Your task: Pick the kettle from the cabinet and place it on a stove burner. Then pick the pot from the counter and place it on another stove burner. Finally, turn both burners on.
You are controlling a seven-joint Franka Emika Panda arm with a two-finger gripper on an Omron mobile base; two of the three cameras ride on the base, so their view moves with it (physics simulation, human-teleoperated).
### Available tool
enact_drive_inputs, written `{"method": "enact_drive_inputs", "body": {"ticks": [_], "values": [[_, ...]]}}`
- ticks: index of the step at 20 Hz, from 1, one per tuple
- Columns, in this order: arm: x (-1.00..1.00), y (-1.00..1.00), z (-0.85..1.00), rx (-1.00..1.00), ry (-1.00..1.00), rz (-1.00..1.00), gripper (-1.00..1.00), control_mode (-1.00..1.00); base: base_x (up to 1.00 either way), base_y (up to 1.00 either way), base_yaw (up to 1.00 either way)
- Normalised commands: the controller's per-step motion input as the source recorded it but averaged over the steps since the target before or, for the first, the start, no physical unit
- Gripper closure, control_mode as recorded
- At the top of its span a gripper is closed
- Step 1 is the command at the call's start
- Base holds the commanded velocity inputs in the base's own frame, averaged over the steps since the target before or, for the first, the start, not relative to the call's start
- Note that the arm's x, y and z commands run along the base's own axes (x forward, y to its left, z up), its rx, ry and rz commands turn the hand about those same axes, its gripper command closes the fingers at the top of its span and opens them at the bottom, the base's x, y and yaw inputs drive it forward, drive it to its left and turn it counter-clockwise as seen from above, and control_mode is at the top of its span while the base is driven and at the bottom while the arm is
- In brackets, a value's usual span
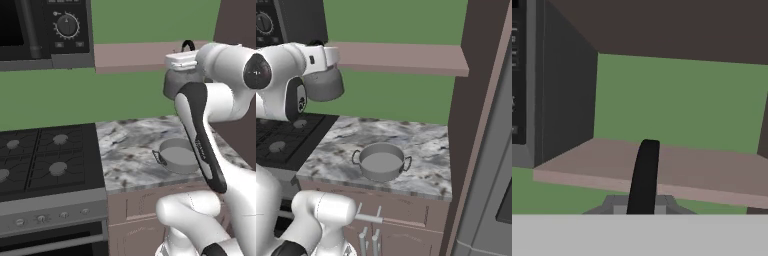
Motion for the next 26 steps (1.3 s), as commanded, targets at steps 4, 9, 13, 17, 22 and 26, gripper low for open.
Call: {"method": "enact_drive_inputs", "body": {"ticks": [4,9,13,17,22,26], "values": [[-0.2,0.17,-0.33,0.0,0.0,0.0,1.0,-1.0,0.0,0.0,0.0],[-0.2,0.13,-0.3,0.0,0.01,0.0,1.0,-1.0,0.0,0.0,0.0],[-0.17,0.09,-0.24,0.0,0.03,0.0,1.0,-1.0,0.0,0.0,0.0],[-0.08,0.1,-0.14,0.0,0.03,0.0,1.0,-1.0,0.0,0.0,0.0],[0.0,0.01,0.0,0.0,0.0,0.0,1.0,-1.0,0.0,0.0,0.0],[0.0,0.0,0.0,0.0,0.0,0.0,1.0,-1.0,0.0,0.0,0.0]]}}
